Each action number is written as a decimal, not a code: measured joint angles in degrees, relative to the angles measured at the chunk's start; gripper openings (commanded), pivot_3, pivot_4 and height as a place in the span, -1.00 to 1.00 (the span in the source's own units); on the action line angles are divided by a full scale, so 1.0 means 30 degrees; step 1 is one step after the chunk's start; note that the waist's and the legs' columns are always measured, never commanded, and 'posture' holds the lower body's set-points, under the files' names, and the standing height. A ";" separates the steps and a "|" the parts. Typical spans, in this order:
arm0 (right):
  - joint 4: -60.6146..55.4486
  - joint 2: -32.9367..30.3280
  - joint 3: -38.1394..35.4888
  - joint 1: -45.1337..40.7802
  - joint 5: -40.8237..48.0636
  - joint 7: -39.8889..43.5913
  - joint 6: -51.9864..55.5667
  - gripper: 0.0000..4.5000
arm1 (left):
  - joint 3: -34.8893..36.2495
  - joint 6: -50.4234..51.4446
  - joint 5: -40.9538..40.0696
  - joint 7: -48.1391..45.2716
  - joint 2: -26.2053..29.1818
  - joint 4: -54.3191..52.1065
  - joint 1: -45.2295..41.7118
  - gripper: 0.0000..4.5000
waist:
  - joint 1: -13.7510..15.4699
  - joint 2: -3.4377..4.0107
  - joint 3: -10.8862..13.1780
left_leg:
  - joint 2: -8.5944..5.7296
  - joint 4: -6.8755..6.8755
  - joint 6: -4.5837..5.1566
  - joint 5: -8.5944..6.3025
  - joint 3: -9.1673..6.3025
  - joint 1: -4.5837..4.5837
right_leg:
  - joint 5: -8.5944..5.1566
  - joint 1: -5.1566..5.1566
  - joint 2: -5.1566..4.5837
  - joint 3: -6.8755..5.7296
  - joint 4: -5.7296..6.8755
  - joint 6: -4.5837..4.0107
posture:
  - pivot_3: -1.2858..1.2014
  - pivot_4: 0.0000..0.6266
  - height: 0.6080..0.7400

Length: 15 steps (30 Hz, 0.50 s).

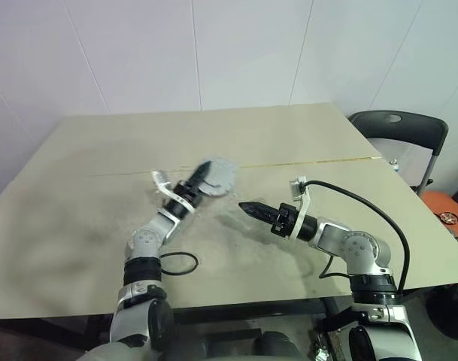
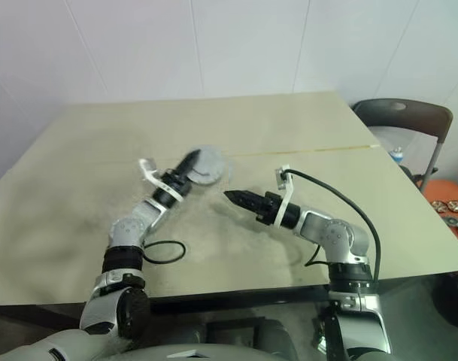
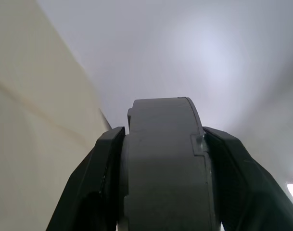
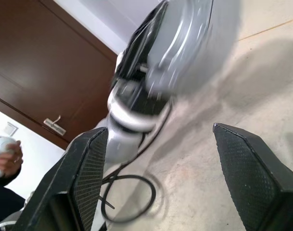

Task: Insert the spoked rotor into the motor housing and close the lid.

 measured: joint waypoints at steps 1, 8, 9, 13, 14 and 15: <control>0.0000 0.0000 0.0004 0.0000 -0.0006 0.0004 -0.0022 0.61 | 0.0393 -0.0961 0.0209 0.0412 0.0153 0.0269 -0.0126 -0.01 | 0.0004 -0.0003 0.0001 | 0.0000 -0.0001 -0.0001 0.0001 0.0000 -0.0001 | 0.0001 0.0000 0.0001 0.0000 -0.0002 -0.0001 | 0.03 -1.00 1.00; 0.0049 0.0004 0.0319 -0.0133 -0.0145 0.0202 -0.0268 0.61 | 0.2424 -0.8199 0.2520 0.3197 0.2675 0.4841 -0.0561 -0.01 | 0.0136 -0.0101 -0.0001 | -0.0037 0.0003 0.0000 0.0004 -0.0003 -0.0023 | 0.0003 -0.0001 -0.0027 -0.0016 -0.0009 0.0000 | 0.03 -1.00 1.00; 0.0062 -0.0010 0.0319 -0.0186 -0.0160 0.0229 -0.0289 0.61 | 0.2501 -0.8597 0.2684 0.3356 0.2829 0.5223 -0.0559 -0.01 | 0.0155 -0.0137 0.0003 | -0.0041 0.0004 0.0001 0.0004 -0.0003 -0.0028 | 0.0003 -0.0001 -0.0030 -0.0017 -0.0011 0.0000 | 0.03 -1.00 1.00; 0.0207 -0.0072 0.0359 -0.0367 -0.0271 0.0428 -0.0401 0.61 | 0.2501 -1.0207 0.3270 0.3743 0.3210 0.6438 -0.0888 -0.01 | 0.0055 -0.0213 -0.0022 | -0.0041 0.0004 0.0005 0.0000 0.0000 -0.0020 | 0.0004 0.0000 -0.0029 -0.0021 -0.0007 0.0000 | 0.03 -1.00 1.00; 0.0229 -0.0098 0.0374 -0.0374 -0.0330 0.0478 -0.0415 0.61 | 0.2511 -1.0512 0.3344 0.3836 0.3333 0.6625 -0.0925 -0.01 | 0.0023 -0.0213 -0.0022 | -0.0033 0.0003 0.0006 -0.0001 -0.0001 -0.0016 | 0.0004 -0.0002 -0.0024 -0.0020 -0.0002 0.0000 | 0.03 -1.00 1.00; 0.0277 -0.0171 0.0374 -0.0374 -0.0360 0.0523 -0.0426 0.61 | 0.2510 -1.0696 0.3400 0.3888 0.3365 0.6672 -0.0929 -0.01 | -0.0035 -0.0213 -0.0022 | -0.0022 0.0002 0.0006 -0.0001 0.0000 -0.0013 | 0.0004 -0.0004 -0.0014 -0.0019 0.0007 0.0000 | 0.03 -1.00 1.00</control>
